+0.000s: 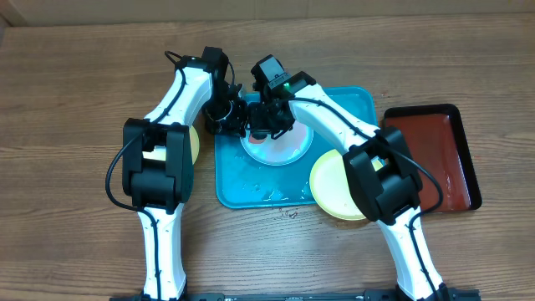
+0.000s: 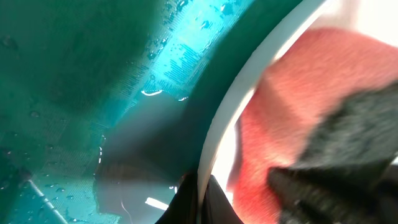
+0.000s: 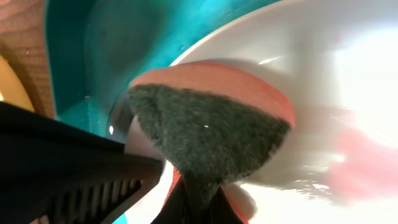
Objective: Clean dirty plates on tray and stack at the side
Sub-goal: 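Keep scrubbing the white plate in circles while the left gripper holds it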
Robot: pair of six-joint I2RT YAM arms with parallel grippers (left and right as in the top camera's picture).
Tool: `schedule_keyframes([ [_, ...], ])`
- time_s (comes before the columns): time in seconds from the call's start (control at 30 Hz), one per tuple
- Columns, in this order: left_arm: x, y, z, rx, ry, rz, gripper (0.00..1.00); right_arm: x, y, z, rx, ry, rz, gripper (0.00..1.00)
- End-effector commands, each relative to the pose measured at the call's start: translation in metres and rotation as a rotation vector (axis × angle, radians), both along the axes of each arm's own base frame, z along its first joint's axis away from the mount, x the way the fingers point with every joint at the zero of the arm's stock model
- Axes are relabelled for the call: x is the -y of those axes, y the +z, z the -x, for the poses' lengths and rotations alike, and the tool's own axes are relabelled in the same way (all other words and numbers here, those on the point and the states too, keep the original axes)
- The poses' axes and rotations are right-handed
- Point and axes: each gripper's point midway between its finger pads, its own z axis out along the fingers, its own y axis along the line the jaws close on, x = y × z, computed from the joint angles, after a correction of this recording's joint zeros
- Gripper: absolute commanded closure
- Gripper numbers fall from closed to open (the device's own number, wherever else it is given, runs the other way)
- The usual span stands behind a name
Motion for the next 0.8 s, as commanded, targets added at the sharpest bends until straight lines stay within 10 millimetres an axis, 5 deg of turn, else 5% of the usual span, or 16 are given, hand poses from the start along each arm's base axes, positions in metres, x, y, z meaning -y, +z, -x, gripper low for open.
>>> schedule_keyframes([
  [0.0,-0.008,-0.02,0.009,-0.04,-0.025,-0.032,0.96,0.036,-0.01,-0.023,0.005,-0.086,0.057,0.96],
  [0.17,-0.009,-0.02,0.008,-0.035,-0.025,-0.035,0.96,0.098,-0.017,-0.031,-0.069,-0.194,0.143,0.96],
  [0.33,-0.008,-0.021,0.004,-0.017,-0.025,-0.032,0.96,0.132,-0.02,-0.007,-0.219,-0.211,0.18,0.96],
  [0.53,-0.008,-0.021,0.002,-0.011,-0.024,-0.031,0.96,0.101,-0.01,0.034,-0.361,-0.078,0.073,0.96],
  [0.77,-0.007,-0.021,0.0,-0.003,-0.024,-0.029,0.96,0.035,-0.009,0.057,-0.305,0.042,0.044,0.96],
])
